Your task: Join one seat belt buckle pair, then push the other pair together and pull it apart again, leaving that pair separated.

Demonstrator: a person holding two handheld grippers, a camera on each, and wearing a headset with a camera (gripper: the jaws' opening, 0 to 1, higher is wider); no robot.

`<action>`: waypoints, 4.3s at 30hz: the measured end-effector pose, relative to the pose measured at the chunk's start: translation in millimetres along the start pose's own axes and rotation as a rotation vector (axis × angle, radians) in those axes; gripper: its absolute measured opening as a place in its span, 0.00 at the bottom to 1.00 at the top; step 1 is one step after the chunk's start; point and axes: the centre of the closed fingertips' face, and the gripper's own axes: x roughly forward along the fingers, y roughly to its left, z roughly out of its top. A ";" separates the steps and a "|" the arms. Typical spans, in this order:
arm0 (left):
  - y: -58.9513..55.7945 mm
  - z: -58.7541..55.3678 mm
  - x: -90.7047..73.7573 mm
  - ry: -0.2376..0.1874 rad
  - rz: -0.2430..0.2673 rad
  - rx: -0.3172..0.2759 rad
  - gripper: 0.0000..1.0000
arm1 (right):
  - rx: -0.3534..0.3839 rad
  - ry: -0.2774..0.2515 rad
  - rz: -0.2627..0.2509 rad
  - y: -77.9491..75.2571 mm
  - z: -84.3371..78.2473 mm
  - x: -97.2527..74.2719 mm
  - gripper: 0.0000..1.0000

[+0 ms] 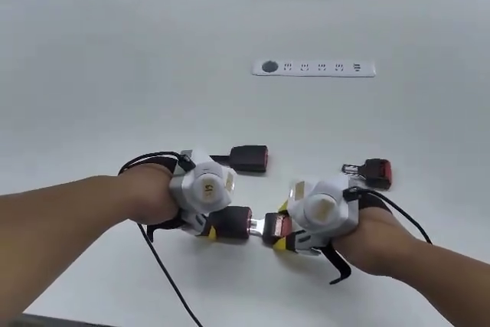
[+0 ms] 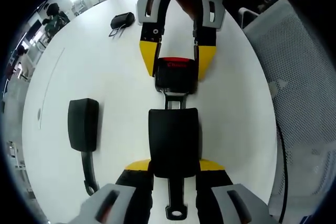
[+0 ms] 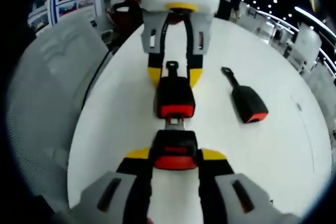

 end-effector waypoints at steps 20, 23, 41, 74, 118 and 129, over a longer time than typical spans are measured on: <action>0.3 0.0 0.7 -0.020 0.003 0.008 0.30 | -0.005 0.001 -0.004 -2.7 14.3 12.0 0.30; -0.3 0.3 0.8 -0.015 0.001 0.009 0.30 | 0.007 -0.002 -0.024 -6.2 15.1 11.5 0.30; -0.3 -0.9 -0.3 -0.016 -0.006 -0.006 0.30 | -0.019 -0.021 0.010 -0.5 9.2 8.4 0.31; 2.9 -1.4 -5.6 0.047 0.042 0.005 0.36 | 0.010 -0.051 0.009 4.0 19.8 7.1 0.38; 128.6 42.4 -29.3 -0.174 0.175 -0.125 0.43 | 0.082 0.063 -0.171 -117.8 -94.4 -106.6 0.35; 127.1 26.4 -12.5 -0.123 0.110 -0.081 0.42 | 0.084 0.136 -0.137 -119.9 -131.6 -110.6 0.37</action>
